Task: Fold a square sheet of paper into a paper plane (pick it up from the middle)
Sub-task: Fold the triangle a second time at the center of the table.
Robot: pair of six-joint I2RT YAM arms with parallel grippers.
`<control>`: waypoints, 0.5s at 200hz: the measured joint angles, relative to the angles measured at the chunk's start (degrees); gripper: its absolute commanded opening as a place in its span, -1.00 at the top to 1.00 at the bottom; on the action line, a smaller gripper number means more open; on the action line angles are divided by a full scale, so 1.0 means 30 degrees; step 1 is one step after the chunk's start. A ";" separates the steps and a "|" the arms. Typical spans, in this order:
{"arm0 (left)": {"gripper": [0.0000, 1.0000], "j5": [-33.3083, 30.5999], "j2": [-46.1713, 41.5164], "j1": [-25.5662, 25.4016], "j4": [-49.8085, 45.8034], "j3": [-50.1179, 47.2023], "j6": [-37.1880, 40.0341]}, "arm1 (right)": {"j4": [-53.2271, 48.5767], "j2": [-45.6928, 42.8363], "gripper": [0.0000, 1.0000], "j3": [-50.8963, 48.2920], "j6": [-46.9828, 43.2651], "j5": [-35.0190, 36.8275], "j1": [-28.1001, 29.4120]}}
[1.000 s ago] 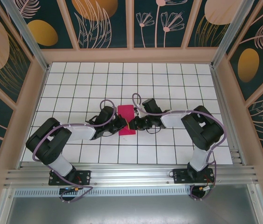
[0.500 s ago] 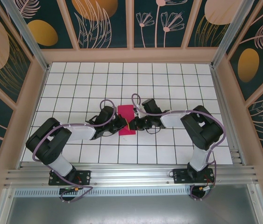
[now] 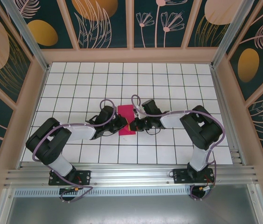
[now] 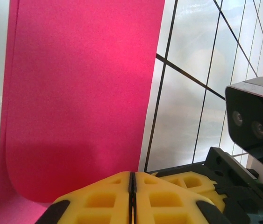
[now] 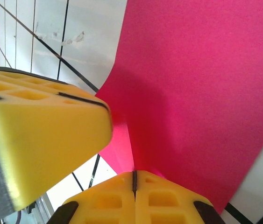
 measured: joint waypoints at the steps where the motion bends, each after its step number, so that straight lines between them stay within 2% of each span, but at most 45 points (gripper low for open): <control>1: 0.66 0.0000 -0.0015 0.0000 0.0000 0.0000 -0.0007 | 0.0022 0.0000 1.00 -0.0022 0.0007 0.0015 0.0000; 38: 0.51 -0.0022 -0.1071 0.0000 0.0000 -0.0007 -0.0044 | 0.0634 -0.0022 1.00 -0.0444 0.0510 0.0277 -0.0168; 100: 0.57 -0.0219 -0.1508 0.0000 0.0000 -0.0605 -0.0051 | 0.1173 -0.0342 1.00 -0.0801 0.1013 0.0532 -0.0525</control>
